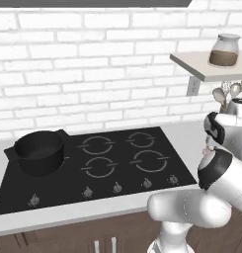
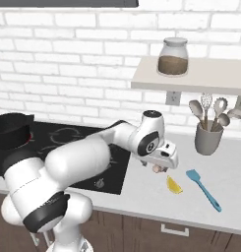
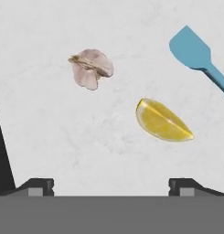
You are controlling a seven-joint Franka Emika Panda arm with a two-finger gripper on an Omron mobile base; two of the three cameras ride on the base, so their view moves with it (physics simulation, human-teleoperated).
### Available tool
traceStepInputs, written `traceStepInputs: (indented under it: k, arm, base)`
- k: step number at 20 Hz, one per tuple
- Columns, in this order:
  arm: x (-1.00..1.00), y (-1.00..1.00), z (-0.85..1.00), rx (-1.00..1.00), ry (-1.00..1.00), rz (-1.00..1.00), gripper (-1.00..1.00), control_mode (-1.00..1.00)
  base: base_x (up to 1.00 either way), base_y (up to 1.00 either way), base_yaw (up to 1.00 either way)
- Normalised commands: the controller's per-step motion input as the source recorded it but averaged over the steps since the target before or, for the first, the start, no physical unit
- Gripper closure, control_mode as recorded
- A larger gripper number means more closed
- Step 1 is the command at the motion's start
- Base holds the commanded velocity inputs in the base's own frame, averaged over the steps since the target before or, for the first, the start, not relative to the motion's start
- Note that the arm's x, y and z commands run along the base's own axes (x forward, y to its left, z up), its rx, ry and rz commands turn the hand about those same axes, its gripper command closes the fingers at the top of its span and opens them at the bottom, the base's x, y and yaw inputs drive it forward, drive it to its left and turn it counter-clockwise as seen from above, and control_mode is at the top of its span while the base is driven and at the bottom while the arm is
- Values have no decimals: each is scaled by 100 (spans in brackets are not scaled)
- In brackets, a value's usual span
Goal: Put the garlic and lemon wedge in the pot. Retrieve the spatula and lightly stir the vegetables in the pot.
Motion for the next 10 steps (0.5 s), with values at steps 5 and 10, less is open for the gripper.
traceStepInputs:
  k: [5, 10]
  arm:
    - [0, -29, -51, -12, 0, 7, -100, -100]
    - [0, -26, -43, -7, 0, 13, -100, -100]
  base:
    - [0, 0, 0]
    - [0, 0, 0]
